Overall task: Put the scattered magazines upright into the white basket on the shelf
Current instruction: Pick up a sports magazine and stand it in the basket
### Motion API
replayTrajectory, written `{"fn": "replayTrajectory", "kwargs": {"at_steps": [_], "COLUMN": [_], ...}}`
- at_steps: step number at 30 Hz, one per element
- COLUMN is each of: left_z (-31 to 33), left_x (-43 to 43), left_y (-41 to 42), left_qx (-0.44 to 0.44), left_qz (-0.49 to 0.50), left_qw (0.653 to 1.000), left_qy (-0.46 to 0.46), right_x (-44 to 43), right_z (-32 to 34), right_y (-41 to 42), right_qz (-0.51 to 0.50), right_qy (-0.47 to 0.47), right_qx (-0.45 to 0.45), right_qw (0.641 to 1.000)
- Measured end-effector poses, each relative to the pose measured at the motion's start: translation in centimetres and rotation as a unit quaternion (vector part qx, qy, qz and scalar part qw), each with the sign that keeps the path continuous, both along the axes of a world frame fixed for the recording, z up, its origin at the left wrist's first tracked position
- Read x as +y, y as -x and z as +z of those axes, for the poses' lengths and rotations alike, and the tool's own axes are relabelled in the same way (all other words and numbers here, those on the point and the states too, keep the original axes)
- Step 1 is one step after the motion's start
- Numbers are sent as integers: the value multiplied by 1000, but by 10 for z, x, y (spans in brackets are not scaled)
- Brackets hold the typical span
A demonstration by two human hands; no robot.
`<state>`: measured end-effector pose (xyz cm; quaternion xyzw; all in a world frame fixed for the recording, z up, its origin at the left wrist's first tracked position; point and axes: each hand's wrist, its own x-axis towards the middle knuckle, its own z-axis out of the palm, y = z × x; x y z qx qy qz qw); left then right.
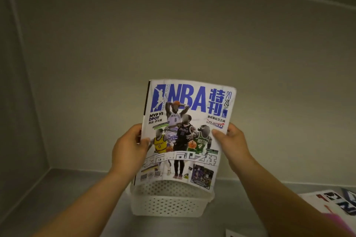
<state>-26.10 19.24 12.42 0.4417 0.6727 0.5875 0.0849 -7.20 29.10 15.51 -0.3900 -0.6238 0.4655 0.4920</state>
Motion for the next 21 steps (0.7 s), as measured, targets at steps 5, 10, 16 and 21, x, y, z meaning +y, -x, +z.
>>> {"fn": "replayTrajectory", "kwargs": {"at_steps": [5,10,16,21], "left_z": [-25,-51,-81,-94], "left_x": [19,41,62,77], "left_y": [27,34,34,40], "left_qx": [-44,-52,-23,-7], "left_qz": [10,8,33,26], "left_qw": [999,997,994,993], "left_qy": [24,54,105,116], "right_x": [19,35,53,63], "right_z": [-21,-47,-82,-100], "right_y": [31,39,38,45], "right_qz": [-13,-33,-42,-74], "right_qy": [49,97,146,171], "right_qx": [29,23,-14,11], "right_qw": [998,995,988,982]}}
